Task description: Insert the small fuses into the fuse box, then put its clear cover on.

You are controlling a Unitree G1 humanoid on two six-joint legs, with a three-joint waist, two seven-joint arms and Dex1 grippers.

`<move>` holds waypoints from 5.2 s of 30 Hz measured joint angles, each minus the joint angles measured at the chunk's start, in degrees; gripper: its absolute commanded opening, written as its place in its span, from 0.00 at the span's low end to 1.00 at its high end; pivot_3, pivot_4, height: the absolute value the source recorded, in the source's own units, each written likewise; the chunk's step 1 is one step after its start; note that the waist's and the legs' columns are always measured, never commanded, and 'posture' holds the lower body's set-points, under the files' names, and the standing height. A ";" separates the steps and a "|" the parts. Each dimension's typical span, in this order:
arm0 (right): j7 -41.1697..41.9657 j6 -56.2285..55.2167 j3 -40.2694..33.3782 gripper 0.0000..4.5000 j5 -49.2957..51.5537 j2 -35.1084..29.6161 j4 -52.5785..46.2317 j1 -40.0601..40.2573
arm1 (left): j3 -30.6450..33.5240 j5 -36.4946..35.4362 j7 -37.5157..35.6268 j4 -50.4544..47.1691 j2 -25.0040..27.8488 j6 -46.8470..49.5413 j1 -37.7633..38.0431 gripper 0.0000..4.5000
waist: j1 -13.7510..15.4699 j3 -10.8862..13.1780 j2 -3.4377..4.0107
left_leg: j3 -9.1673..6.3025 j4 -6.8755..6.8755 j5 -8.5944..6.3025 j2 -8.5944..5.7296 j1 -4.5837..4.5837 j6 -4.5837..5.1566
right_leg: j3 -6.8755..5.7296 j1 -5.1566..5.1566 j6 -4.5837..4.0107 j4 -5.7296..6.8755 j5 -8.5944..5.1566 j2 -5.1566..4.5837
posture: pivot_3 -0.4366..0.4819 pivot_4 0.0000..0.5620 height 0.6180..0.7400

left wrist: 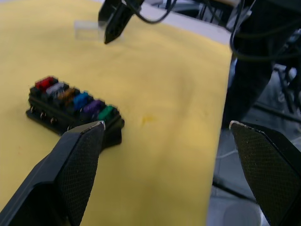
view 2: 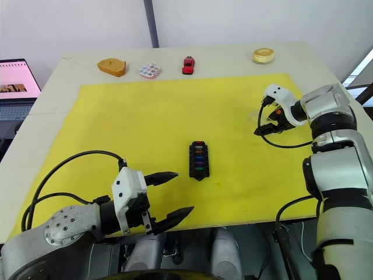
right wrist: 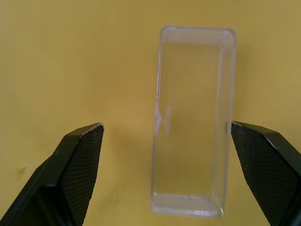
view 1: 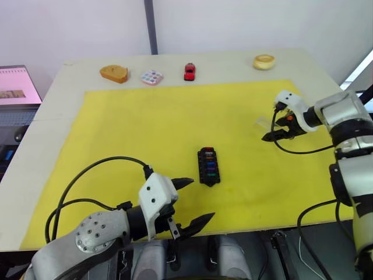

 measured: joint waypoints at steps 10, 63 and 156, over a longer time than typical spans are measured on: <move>-0.94 -2.71 0.07 0.60 -3.26 2.42 0.54 -1.09 | -1.29 3.11 0.13 0.02 -1.68 1.54 0.41 1.00 | 0.08 0.01 0.05 | 0.02 -0.03 0.00 -0.01 -0.01 -0.02 | 0.02 -0.01 -0.01 -0.01 -0.01 -0.02 | 0.48 0.27 1.00; 4.52 31.63 -2.88 0.37 11.34 -5.29 -50.52 12.59 | -24.78 38.92 26.16 29.80 -40.91 5.61 -7.94 1.00 | 1.21 -0.03 0.15 | -0.16 0.38 -0.21 0.00 -0.04 0.36 | -0.09 -0.12 -0.09 0.07 0.02 -0.23 | 0.48 0.27 1.00; -1.52 24.93 4.81 0.37 22.04 -6.34 -76.85 19.71 | -6.48 34.36 -56.50 68.70 -13.67 -22.18 -39.56 0.98 | -0.49 -0.18 0.16 | -0.04 0.39 -0.14 0.13 -0.14 0.30 | -0.10 -0.22 0.12 0.29 0.14 -0.11 | 0.48 0.27 1.00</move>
